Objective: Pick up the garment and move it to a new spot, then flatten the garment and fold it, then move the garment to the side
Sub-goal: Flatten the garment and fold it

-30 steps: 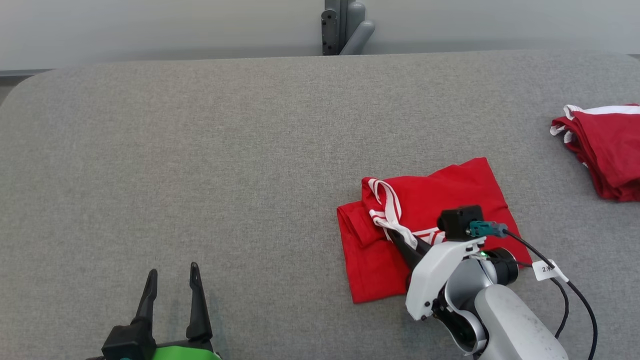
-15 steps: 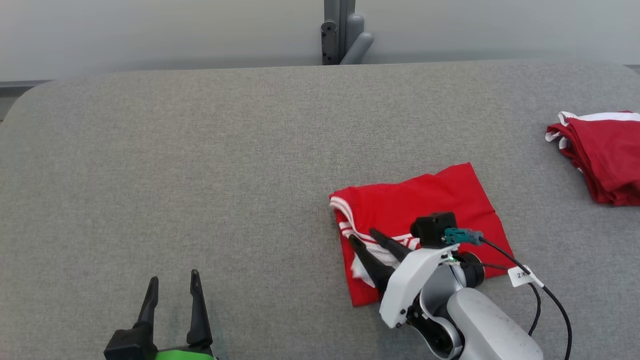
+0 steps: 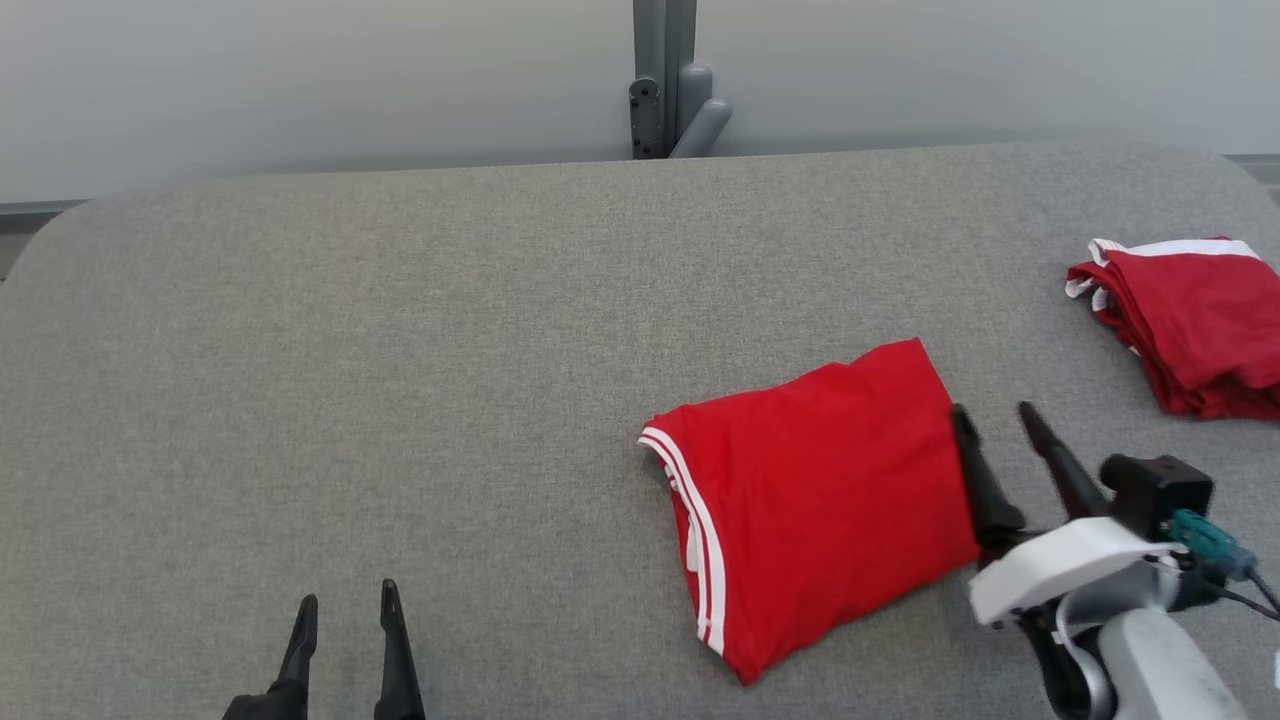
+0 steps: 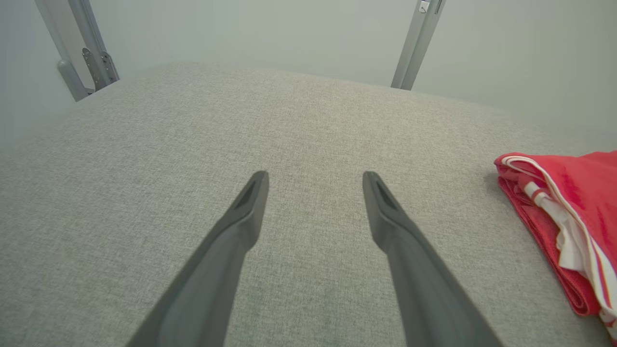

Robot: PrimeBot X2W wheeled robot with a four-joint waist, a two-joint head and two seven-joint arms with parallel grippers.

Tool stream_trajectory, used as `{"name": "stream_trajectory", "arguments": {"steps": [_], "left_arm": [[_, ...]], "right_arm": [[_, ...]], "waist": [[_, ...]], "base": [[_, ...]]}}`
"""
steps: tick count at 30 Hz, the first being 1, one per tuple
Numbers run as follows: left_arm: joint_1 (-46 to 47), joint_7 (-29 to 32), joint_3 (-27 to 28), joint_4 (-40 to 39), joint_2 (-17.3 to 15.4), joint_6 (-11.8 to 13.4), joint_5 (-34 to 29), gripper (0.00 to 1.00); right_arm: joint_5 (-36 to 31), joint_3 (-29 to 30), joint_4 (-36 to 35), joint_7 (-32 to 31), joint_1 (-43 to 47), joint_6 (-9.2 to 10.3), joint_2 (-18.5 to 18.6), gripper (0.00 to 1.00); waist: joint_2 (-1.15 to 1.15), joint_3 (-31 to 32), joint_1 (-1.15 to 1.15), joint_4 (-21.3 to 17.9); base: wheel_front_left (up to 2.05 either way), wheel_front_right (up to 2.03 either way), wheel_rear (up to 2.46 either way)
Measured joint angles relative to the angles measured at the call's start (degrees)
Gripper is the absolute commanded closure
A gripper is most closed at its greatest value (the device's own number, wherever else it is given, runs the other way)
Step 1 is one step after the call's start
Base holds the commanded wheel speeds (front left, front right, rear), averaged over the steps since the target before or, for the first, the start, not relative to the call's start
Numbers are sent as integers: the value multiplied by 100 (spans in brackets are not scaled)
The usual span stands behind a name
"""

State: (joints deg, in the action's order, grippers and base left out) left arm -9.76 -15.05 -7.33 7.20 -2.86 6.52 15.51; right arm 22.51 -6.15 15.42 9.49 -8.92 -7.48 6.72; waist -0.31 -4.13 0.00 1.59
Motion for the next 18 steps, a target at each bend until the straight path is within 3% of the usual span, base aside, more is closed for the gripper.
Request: {"name": "stream_trajectory", "arguments": {"steps": [8,12,18], "left_arm": [[-30,0,-49,14,1,-8,-60,0],[-94,0,-30,30,2,-82,-274,0],[-127,0,80,154,0,-331,-455,0]], "right_arm": [[-1515,1483,99,524,776,0,130,0],[-2149,1786,-109,550,1150,-1,86,0],[-2331,2103,-559,552,1617,-1,-168,0]], "waist": [[0,215,0,57],[0,368,0,101],[0,512,0,223]], "base": [[0,0,0],[0,0,0],[0,0,0]]}}
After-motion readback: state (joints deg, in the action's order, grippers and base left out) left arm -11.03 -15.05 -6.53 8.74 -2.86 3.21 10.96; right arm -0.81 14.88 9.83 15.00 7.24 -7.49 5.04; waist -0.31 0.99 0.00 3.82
